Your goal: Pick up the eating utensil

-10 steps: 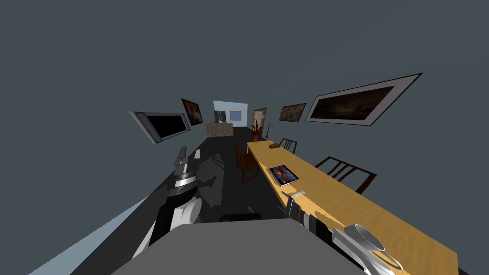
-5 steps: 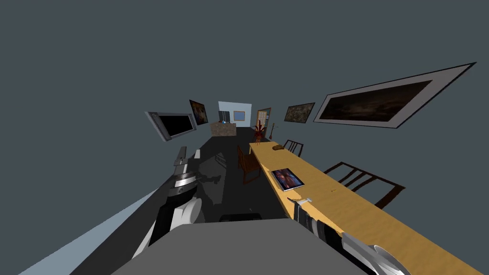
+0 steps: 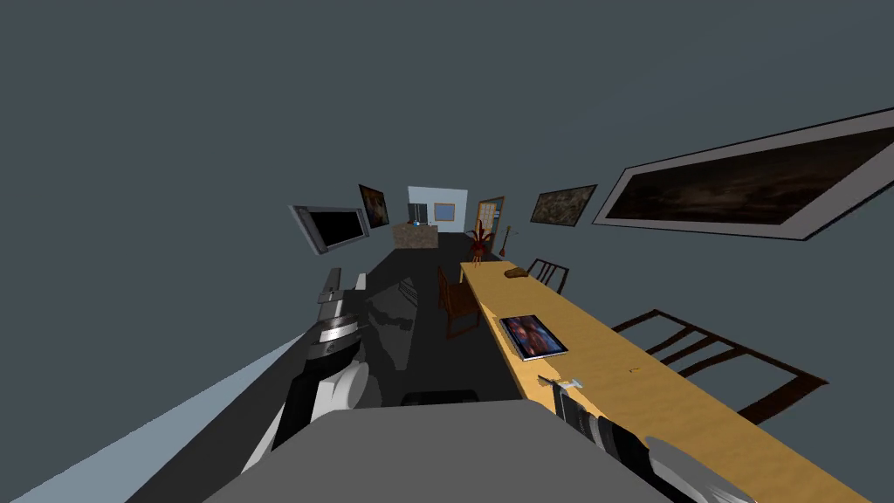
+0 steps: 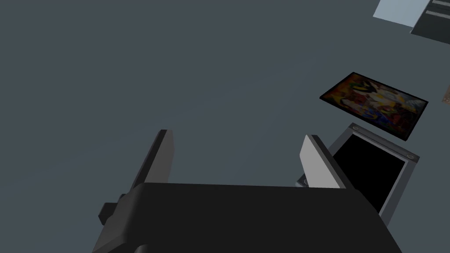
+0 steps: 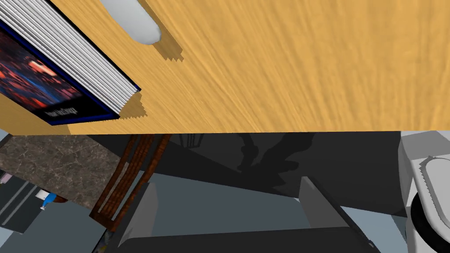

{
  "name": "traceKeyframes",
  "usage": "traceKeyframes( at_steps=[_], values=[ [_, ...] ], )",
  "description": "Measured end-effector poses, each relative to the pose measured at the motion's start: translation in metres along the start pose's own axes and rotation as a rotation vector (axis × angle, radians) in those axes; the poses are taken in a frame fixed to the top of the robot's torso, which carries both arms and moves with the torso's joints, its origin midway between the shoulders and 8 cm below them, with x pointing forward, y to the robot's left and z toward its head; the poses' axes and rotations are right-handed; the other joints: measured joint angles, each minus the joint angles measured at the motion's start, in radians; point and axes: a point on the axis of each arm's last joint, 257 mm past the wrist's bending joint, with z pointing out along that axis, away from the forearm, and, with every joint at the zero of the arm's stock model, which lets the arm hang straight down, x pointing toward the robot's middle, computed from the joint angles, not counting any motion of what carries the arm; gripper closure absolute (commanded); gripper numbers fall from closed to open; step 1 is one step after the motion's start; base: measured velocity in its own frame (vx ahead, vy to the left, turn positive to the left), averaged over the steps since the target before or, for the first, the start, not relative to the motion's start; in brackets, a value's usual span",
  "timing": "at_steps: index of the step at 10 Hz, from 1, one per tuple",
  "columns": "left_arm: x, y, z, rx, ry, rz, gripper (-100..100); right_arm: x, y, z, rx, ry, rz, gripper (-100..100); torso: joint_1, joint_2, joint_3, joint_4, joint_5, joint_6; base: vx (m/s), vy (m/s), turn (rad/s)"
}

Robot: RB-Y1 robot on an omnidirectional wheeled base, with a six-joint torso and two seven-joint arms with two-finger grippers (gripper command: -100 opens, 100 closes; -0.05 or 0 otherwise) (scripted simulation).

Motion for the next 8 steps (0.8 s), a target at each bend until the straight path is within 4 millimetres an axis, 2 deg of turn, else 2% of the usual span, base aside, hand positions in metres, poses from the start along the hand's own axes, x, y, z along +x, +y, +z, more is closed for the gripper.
traceKeyframes(
  at_steps=[5, 7, 8],
  values=[
    [0.0, 0.0, 0.0, 0.0, 0.0, 0.0, 0, 0.045, 0.01, -0.021, -0.062, 0.106, -0.1, -100, 0.001, 0.0, 0.0, 0.0, 0.0, 0.001, 0.015, -0.053, 0.112],
    [0.0, 0.0, 0.0, 0.0, 0.0, 0.0, 0, 0.072, 0.016, -0.034, -0.099, 0.159, -0.151, -100, -0.001, -0.001, -0.001, 0.0, 0.0, 0.0, 0.033, -0.106, 0.221],
    [0.0, 0.0, 0.0, 0.0, 0.0, 0.0, 0, 0.093, 0.018, -0.045, -0.129, 0.206, -0.19, -100, -0.004, -0.002, -0.001, 0.0, -0.001, 0.0, 0.013, -0.119, 0.135]
  ],
)
